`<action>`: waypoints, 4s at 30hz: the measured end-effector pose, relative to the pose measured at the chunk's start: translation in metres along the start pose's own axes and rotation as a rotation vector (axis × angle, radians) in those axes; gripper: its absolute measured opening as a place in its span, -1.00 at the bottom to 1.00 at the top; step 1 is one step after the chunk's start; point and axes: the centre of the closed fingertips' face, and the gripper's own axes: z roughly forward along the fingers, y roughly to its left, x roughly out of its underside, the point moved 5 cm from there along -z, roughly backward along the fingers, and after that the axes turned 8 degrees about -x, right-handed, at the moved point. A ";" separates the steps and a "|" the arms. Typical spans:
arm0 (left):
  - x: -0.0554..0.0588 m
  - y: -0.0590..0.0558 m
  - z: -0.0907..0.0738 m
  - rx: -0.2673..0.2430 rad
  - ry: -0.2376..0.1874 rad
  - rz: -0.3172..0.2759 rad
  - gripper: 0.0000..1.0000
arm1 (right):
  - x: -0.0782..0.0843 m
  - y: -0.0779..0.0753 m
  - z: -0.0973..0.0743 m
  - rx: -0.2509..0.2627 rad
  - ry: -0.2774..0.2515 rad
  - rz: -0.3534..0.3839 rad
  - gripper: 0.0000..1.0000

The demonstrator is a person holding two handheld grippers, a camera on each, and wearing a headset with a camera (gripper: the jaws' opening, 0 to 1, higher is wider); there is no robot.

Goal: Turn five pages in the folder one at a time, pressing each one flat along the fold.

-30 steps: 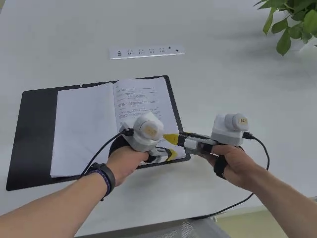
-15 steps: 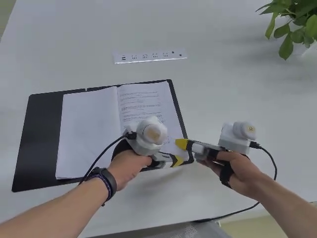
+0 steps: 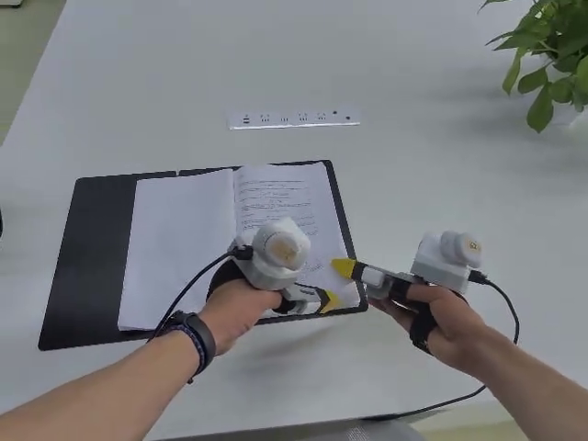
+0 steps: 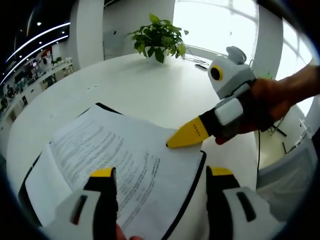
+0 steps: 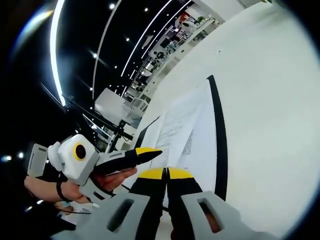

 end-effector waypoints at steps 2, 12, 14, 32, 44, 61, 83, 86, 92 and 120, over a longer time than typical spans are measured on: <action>0.001 0.003 -0.004 -0.007 -0.005 -0.005 0.45 | -0.001 0.004 0.004 -0.009 -0.002 0.000 -1.00; 0.013 0.021 -0.031 -0.047 -0.032 -0.051 0.45 | -0.004 0.028 0.025 -0.039 0.018 -0.049 -1.00; 0.017 0.026 -0.036 -0.064 -0.033 -0.060 0.44 | -0.004 0.033 0.030 -0.048 0.025 -0.058 -1.00; 0.060 0.067 -0.095 -0.177 -0.058 -0.151 0.43 | 0.021 0.075 0.086 -0.131 0.083 -0.107 -1.00; 0.088 0.093 -0.129 -0.246 -0.065 -0.205 0.43 | 0.029 0.101 0.122 -0.183 0.123 -0.125 -1.00; 0.117 0.121 -0.175 -0.343 -0.077 -0.255 0.44 | 0.049 0.119 0.153 -0.213 0.184 -0.142 -1.00; 0.152 0.137 -0.217 -0.423 -0.078 -0.328 0.45 | 0.076 0.140 0.198 -0.266 0.288 -0.157 -1.00; 0.155 0.138 -0.220 -0.432 -0.085 -0.343 0.44 | 0.081 0.142 0.203 -0.267 0.302 -0.159 -1.00; 0.161 0.138 -0.225 -0.442 -0.088 -0.354 0.44 | 0.090 0.144 0.213 -0.266 0.339 -0.157 -1.00; 0.180 0.148 -0.237 -0.466 -0.111 -0.402 0.42 | 0.122 0.108 0.249 -0.115 0.420 -0.086 -1.00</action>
